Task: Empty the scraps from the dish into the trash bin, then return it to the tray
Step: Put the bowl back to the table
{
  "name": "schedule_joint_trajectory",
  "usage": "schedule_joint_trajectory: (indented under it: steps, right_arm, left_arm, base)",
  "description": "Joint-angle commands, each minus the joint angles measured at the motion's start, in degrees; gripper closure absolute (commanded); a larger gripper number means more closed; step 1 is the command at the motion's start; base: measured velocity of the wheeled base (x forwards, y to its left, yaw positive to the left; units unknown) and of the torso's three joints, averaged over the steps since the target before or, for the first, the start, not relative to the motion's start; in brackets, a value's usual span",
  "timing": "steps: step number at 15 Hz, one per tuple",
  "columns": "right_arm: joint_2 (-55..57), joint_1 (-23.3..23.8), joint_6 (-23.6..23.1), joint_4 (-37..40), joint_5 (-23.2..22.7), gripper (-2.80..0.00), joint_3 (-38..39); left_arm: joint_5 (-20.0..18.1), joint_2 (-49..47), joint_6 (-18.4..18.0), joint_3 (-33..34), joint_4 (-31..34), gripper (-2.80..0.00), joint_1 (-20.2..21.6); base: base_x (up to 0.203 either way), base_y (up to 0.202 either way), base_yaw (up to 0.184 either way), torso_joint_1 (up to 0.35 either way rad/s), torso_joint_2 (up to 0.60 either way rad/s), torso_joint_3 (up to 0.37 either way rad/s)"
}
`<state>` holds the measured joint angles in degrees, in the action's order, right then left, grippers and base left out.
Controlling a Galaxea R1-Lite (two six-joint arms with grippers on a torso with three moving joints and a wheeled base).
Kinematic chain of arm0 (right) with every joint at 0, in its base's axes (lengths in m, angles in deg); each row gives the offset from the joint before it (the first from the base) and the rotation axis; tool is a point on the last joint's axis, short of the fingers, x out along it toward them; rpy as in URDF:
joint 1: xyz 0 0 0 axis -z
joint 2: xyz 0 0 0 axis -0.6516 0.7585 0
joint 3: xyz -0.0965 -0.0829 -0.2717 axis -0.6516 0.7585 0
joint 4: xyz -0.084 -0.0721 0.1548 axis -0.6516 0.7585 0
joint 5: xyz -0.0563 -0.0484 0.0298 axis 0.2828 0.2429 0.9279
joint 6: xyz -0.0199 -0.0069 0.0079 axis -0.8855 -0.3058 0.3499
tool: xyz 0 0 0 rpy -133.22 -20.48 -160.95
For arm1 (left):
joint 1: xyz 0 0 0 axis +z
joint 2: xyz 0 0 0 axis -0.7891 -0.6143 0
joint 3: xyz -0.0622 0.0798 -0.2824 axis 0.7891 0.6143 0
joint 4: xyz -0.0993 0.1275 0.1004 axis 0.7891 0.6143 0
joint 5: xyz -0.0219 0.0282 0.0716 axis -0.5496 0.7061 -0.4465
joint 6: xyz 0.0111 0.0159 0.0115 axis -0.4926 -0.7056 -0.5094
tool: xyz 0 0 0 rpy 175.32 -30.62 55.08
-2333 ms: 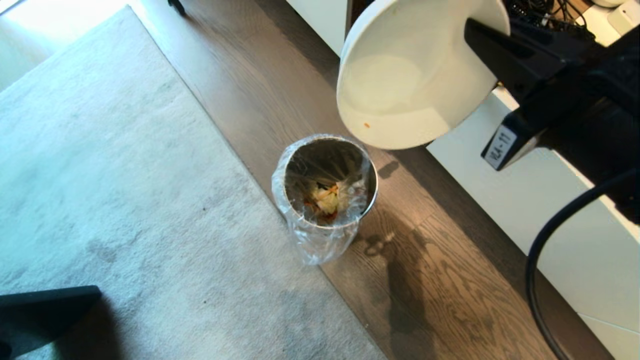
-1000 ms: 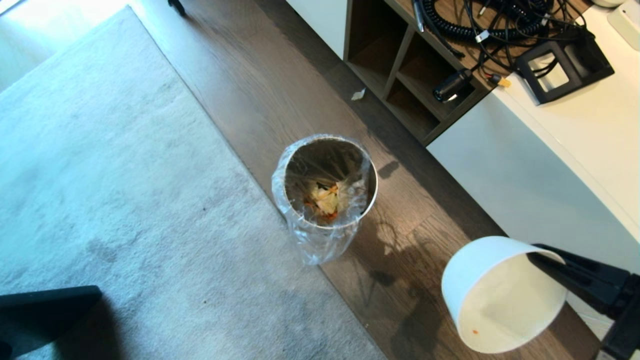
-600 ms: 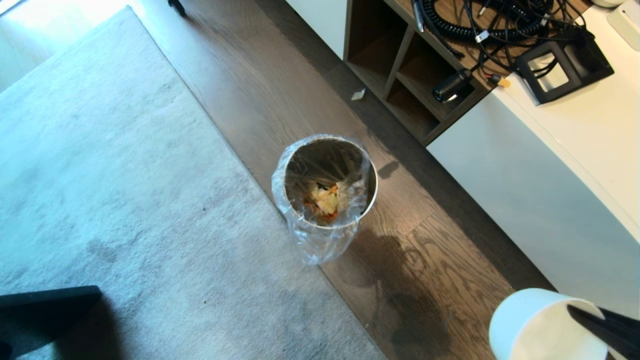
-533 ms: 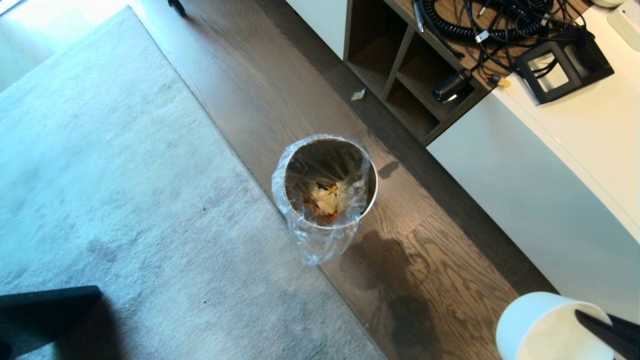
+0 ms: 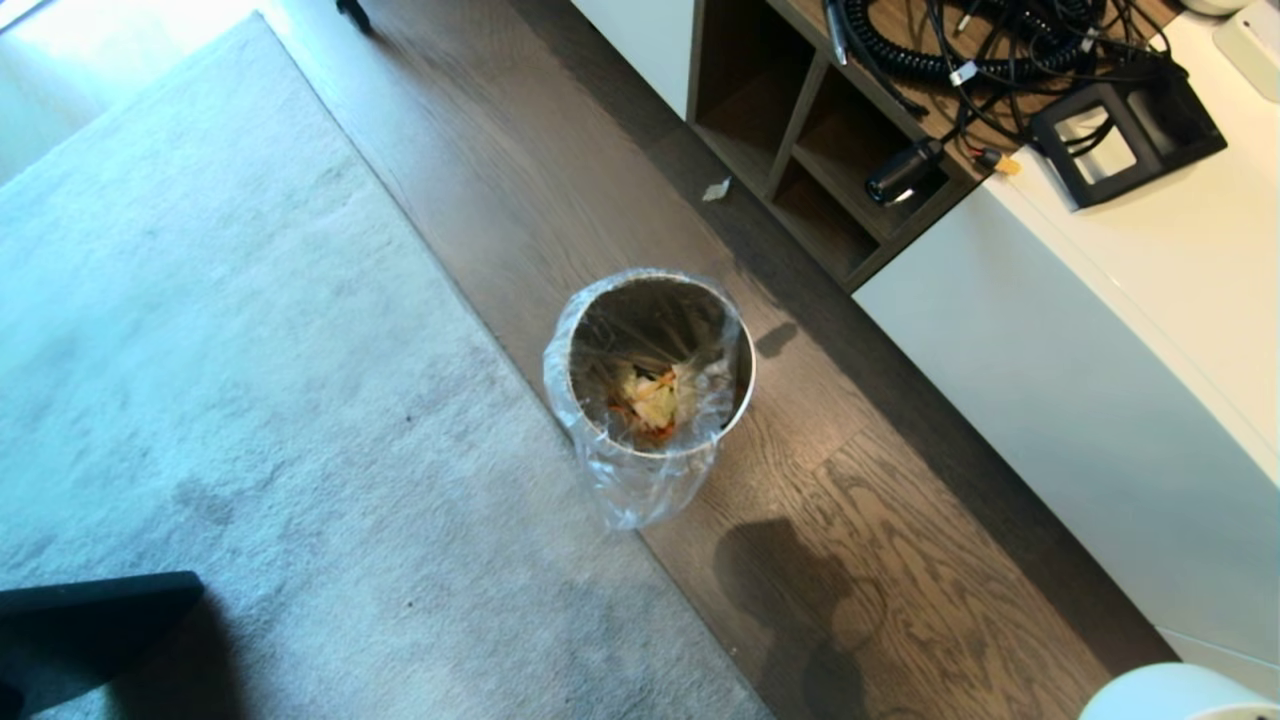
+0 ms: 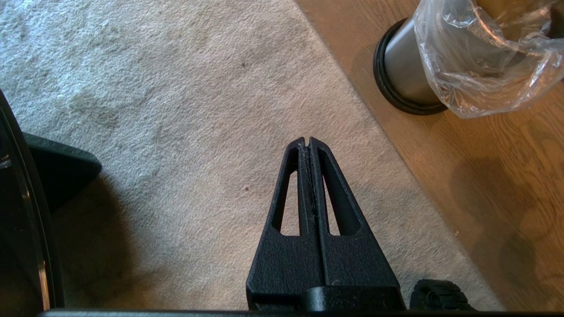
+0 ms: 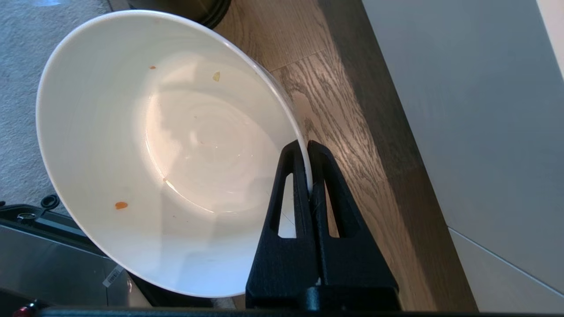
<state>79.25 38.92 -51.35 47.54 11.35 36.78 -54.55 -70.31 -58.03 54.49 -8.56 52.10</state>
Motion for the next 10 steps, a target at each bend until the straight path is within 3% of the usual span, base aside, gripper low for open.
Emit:
schedule_joint_trajectory:
  steps: [1, 3, 10]
  right_arm:
    - [-10.2, 1.5, 0.1, 5.2, 0.7, 0.0, -0.5]
    - [-14.1, 1.7, 1.0, 8.3, 5.2, 0.0, 0.0]
    - [-14.3, 1.7, 4.5, 8.9, 5.7, 0.0, 0.2]
  left_arm:
    - [0.0, 0.0, 0.0, 0.0, 0.0, 0.0, 0.0]
    - [0.0, 0.0, 0.0, 0.0, 0.0, 0.0, 0.0]
    - [0.0, 0.0, 0.0, 0.0, 0.0, 0.0, 0.0]
  base:
    - [0.0, 0.0, 0.0, 0.0, 0.0, 0.0]
    - [0.0, 0.0, 0.0, 0.0, 0.0, 0.0]
    - [0.0, 0.0, 0.0, 0.0, 0.0, 0.0]
